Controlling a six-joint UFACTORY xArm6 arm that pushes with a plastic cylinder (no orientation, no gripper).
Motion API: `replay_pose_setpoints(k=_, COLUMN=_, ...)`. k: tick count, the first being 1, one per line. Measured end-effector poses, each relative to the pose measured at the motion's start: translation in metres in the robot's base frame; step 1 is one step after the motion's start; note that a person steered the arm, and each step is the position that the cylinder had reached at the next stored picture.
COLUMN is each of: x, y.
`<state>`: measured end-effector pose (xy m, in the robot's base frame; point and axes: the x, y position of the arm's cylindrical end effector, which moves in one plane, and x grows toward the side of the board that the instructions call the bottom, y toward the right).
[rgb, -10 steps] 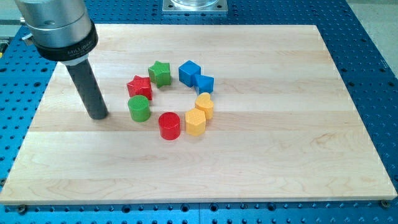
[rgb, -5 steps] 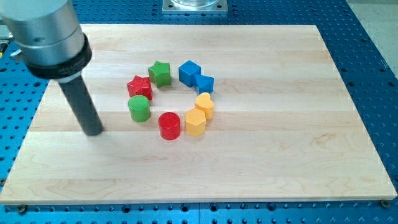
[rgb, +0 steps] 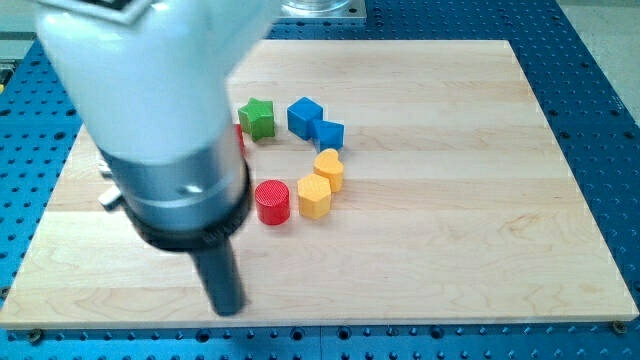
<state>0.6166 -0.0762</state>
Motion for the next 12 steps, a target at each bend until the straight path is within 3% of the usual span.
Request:
replay_pose_setpoints(k=2, x=0.001, y=0.026)
replay_pose_setpoints(k=5, x=-0.072, y=-0.085)
replay_pose_setpoints(k=7, x=-0.088, y=-0.039)
replay_pose_setpoints(k=8, x=-0.094, y=-0.059)
replay_pose_setpoints(k=9, x=-0.130, y=-0.056)
replay_pose_setpoints(k=10, x=-0.131, y=-0.075)
replay_pose_setpoints(k=11, x=-0.141, y=-0.058)
replay_pose_setpoints(k=12, x=-0.153, y=0.005)
